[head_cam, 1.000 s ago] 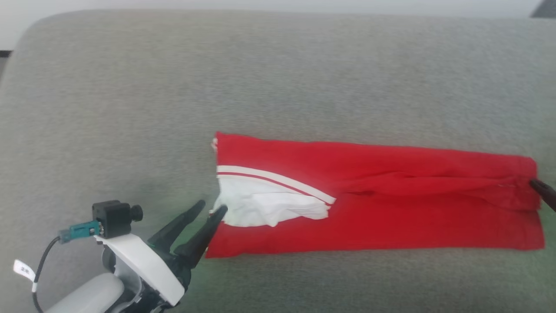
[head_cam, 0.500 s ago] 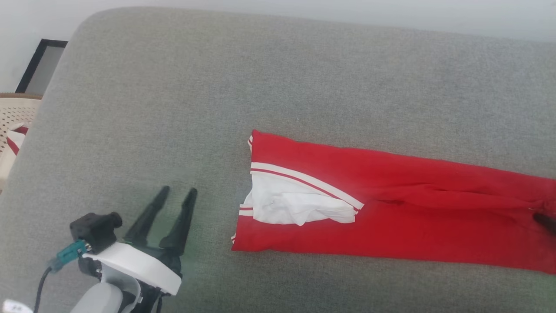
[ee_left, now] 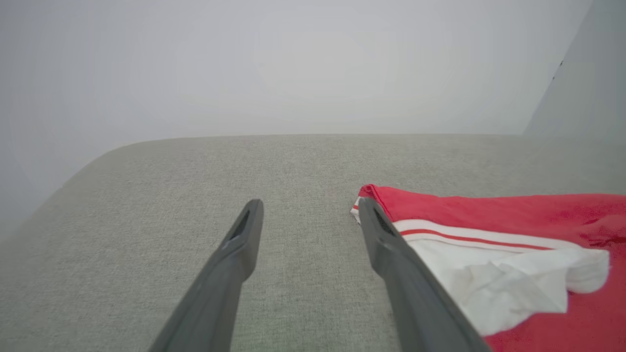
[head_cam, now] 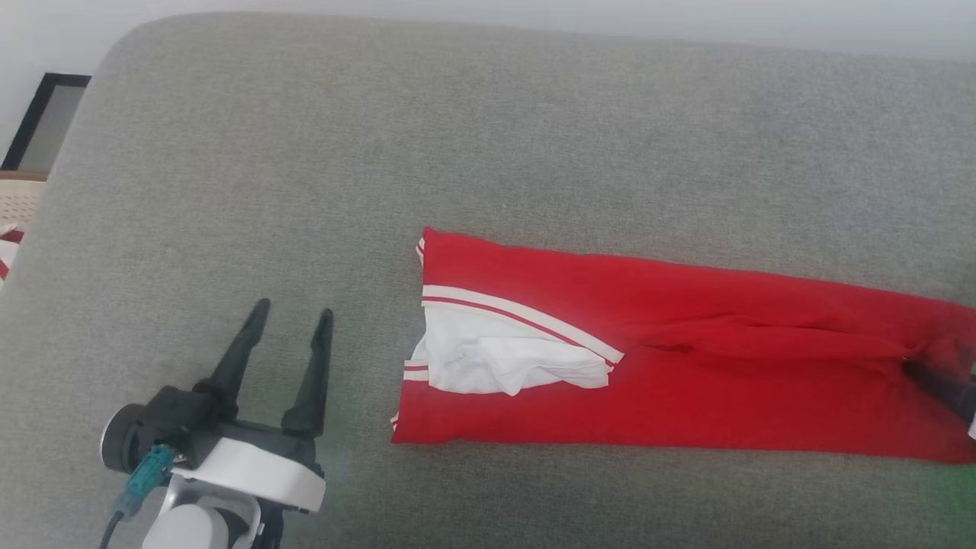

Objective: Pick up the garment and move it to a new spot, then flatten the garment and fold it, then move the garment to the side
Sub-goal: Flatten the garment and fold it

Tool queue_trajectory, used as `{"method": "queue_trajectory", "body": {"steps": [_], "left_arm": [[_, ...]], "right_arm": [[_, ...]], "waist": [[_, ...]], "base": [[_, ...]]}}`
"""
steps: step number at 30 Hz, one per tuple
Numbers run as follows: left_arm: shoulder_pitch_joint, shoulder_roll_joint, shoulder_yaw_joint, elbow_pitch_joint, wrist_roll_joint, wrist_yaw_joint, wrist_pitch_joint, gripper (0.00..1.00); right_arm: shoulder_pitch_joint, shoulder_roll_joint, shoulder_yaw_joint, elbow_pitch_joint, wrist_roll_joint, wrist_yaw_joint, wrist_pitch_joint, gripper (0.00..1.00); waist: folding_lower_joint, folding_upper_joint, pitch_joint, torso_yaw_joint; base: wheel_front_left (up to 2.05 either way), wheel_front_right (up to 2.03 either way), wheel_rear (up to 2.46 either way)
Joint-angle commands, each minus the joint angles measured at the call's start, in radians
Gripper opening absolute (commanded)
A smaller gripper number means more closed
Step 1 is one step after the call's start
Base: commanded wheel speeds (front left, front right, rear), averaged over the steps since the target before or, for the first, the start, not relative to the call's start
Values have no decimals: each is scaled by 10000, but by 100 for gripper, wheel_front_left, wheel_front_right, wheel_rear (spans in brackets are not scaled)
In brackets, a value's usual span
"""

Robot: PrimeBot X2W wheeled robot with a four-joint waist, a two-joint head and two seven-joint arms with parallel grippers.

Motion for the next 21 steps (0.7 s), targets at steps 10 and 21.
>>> {"method": "queue_trajectory", "body": {"steps": [10,21], "left_arm": [[152,-171,638,-162,333,-16,-40,100],[145,104,796,-283,311,-16,-42,100]], "right_arm": [[-346,927,-568,-95,-840,18,352,0],[-928,-443,-2444,508,-1853,23,-769,0]], "waist": [[0,-1,160,-450],[0,-1,448,-1334]], "base": [[0,0,0],[0,0,0]]}}
